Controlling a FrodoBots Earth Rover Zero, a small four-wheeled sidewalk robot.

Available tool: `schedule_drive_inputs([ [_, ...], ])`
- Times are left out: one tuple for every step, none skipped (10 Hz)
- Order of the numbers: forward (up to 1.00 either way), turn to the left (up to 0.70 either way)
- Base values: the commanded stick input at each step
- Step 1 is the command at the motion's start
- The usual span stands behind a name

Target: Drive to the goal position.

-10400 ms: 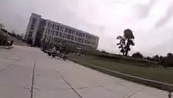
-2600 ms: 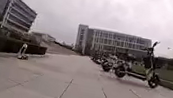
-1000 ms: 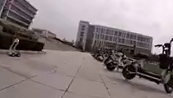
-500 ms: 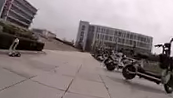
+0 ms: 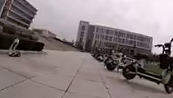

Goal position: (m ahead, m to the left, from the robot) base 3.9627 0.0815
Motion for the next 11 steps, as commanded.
schedule_drive_inputs([
  [0.06,0.00],
  [0.06,0.00],
  [0.07,0.00],
  [0.07,0.00],
  [0.07,0.00],
  [0.32,0.00],
  [0.70,0.00],
  [0.70,0.00],
  [0.70,0.00],
  [0.70,0.00],
  [0.70,0.00],
])
